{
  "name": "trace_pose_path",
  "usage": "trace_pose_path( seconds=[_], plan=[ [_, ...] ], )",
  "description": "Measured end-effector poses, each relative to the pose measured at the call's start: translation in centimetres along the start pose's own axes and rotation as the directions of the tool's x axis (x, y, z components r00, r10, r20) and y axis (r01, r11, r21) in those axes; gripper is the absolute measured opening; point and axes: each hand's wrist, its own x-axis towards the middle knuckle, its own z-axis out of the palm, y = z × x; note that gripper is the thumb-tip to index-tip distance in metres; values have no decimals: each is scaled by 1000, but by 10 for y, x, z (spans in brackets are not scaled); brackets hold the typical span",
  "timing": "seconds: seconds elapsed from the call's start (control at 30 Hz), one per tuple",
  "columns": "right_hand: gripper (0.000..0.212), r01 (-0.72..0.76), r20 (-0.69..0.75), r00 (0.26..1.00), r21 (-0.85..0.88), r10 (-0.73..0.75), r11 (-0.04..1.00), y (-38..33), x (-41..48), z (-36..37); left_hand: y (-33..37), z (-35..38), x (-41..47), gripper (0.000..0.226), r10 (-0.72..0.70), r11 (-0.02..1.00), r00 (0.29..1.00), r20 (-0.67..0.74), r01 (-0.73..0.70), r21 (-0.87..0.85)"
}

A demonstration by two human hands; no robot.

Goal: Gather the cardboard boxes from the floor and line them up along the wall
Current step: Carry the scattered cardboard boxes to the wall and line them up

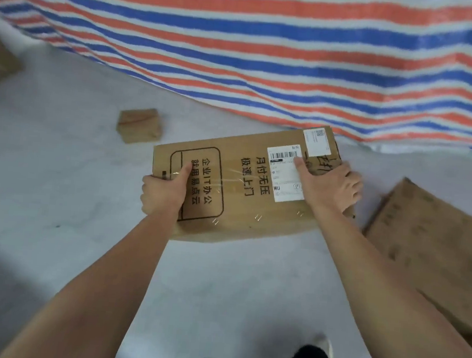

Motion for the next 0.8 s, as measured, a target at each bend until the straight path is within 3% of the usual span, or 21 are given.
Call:
trace_pose_path(
  seconds=[0.17, 0.4, 0.6, 0.8],
  plan=[
    [124, 227, 107, 966, 75, -234, 971, -145, -66, 69, -2, -131, 94, 110, -30, 997, 971, -237, 13, -74],
    [121, 408, 189, 886, 117, -424, 905, -298, -98, 194, -3, -212, 232, 105, -37, 998, 883, -468, 12, -56],
    [117, 475, 306, 808, 169, -504, 864, -447, -85, 324, 26, -248, 386, 106, -92, 995, 811, -578, 98, -21],
    [114, 570, 354, 716, 200, -602, 797, -594, -102, 401, 44, -308, 498, 102, -181, 982, 744, -644, 173, -76]
  ],
)
